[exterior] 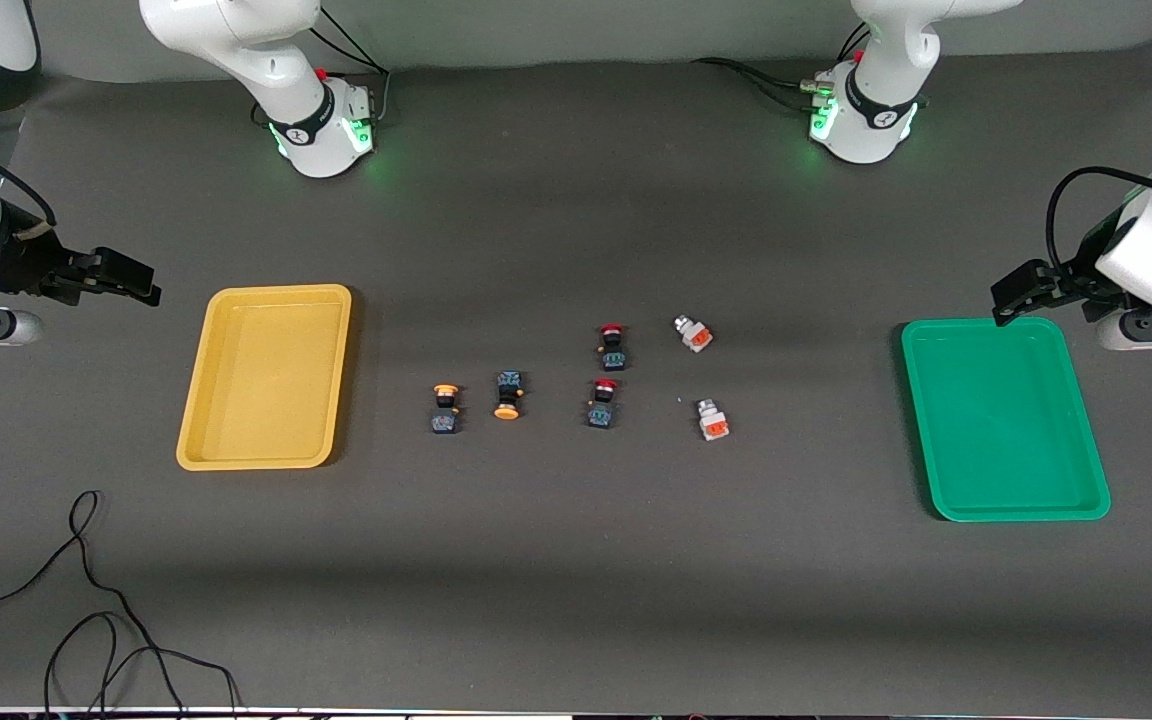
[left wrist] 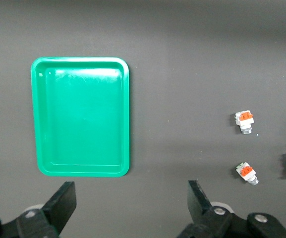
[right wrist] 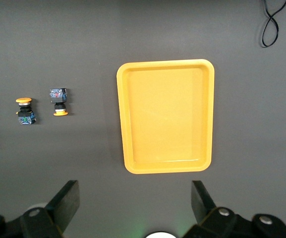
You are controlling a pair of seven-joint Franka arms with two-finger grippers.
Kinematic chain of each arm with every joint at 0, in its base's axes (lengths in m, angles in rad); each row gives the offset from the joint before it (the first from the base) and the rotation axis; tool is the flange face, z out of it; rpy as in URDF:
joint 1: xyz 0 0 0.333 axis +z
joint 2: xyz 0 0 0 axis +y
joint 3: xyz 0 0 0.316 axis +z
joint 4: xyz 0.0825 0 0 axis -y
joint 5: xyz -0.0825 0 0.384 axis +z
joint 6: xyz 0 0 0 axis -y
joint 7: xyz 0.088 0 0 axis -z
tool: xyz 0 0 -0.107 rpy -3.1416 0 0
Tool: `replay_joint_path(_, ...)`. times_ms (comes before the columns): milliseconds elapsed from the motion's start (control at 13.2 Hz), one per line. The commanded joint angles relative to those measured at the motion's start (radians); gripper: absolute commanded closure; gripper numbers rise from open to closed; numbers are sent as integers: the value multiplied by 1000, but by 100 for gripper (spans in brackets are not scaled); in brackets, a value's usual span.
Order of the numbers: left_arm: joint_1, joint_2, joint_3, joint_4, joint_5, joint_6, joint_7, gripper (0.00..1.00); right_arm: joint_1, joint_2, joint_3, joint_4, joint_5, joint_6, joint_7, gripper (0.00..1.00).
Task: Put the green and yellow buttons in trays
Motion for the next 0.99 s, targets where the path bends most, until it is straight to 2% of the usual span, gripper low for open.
replay_joint_path(0,3,-20,-5,-1,-1,-26,16,0,3,-13,3,-10,-9,7,-10,0)
replay_joint_path(683,-9,-25,-15,-10,-1,-42,16,0,4,-1,5,0,-6,7,-4,0)
replay_joint_path(911,-74,-32,-18,-48,-10,-28,-64,0,4,1,5,2,-4,11,-3,0)
